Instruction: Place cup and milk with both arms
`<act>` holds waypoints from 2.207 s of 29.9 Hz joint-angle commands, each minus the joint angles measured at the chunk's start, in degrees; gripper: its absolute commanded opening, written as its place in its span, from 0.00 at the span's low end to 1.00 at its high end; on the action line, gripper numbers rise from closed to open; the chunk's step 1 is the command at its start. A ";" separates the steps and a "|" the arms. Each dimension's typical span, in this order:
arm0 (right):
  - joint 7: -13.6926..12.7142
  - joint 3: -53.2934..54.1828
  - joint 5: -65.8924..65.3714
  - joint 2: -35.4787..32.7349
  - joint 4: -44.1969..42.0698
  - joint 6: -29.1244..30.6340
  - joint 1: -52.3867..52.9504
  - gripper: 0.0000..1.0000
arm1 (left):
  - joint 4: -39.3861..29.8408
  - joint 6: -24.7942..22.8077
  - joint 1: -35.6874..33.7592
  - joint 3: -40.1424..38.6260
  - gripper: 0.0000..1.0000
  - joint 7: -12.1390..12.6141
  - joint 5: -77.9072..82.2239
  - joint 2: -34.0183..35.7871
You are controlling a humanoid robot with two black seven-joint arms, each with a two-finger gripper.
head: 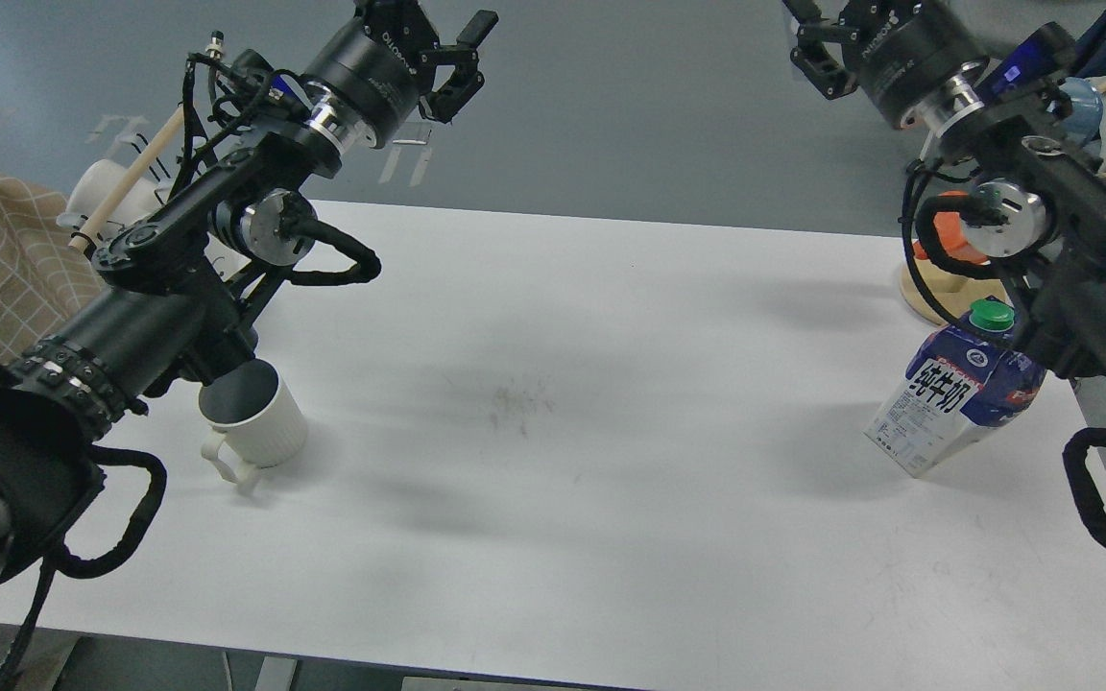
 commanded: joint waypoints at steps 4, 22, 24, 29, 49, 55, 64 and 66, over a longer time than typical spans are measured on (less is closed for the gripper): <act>0.01 -0.13 0.29 -5.39 4.44 -0.01 -2.14 1.00 | 0.26 1.55 0.58 -0.78 0.98 0.04 -0.05 -0.75; 0.01 0.13 0.46 -4.87 4.62 -0.76 -3.55 1.00 | -0.09 1.73 1.02 -2.98 0.98 0.04 -0.05 -1.46; 0.01 0.13 0.46 -5.22 4.62 -0.85 -3.64 1.00 | -0.09 1.73 1.02 -3.68 0.98 0.04 -0.05 -1.46; 0.01 0.13 0.46 -5.22 4.53 -0.85 -3.64 1.00 | -0.26 1.64 1.11 -3.86 0.98 0.12 -0.05 -1.54; 0.01 -0.04 0.29 -6.36 4.09 -1.11 -4.60 1.00 | 1.93 0.32 1.72 -2.90 0.98 0.39 0.57 -1.98; 0.01 -0.04 0.11 -6.19 3.21 -1.64 -4.87 1.00 | 3.24 0.58 2.16 -2.81 0.98 0.21 0.30 -1.81; 0.01 -0.04 -0.06 -6.19 1.55 -1.55 -4.69 1.00 | 3.96 0.67 1.99 -2.72 0.98 0.56 0.83 -1.46; 0.01 -0.22 -0.06 -6.18 1.36 -1.55 -4.69 1.00 | 3.87 0.67 1.90 -2.55 0.98 0.56 1.01 -1.46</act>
